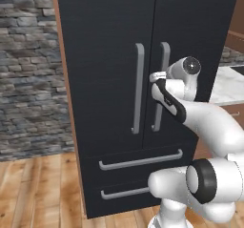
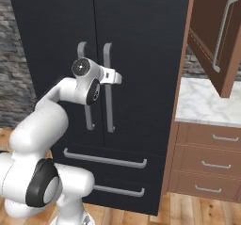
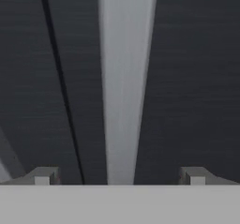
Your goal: There is a bowl on the dining counter. Grab a lemon wedge from the fridge and place it in the bowl. Then get the liquor bottle and glass cup from the cabinet and place them next to the bowl.
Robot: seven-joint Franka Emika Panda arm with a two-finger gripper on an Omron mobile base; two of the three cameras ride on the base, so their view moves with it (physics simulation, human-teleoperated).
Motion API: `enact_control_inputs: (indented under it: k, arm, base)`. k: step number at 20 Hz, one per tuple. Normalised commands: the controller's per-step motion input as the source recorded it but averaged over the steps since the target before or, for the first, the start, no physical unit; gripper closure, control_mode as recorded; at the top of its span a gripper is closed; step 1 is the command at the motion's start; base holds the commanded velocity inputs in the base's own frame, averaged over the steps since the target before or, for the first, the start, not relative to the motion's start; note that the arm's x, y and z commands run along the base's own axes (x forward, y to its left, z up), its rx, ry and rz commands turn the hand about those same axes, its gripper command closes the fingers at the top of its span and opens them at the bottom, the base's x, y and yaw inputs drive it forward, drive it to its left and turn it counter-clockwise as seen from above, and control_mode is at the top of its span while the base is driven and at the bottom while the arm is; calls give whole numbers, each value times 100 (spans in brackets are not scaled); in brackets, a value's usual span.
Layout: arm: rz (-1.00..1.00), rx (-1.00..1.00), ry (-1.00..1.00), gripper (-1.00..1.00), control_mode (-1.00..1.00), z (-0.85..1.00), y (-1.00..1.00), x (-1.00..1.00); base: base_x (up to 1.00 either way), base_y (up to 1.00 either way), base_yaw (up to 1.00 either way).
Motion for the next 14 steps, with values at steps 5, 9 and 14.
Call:
enact_control_inputs:
  k: [5,9,14]
  arm:
    - [-1,0,0,-100,-100,0,-8,48]
    - [0,0,0,-100,-100,0,-2,50]
    - [0,0,0,-100,-100,-1,0,47]
  base:
    - [0,0,0]
    - [0,0,0]
    - [0,0,0]
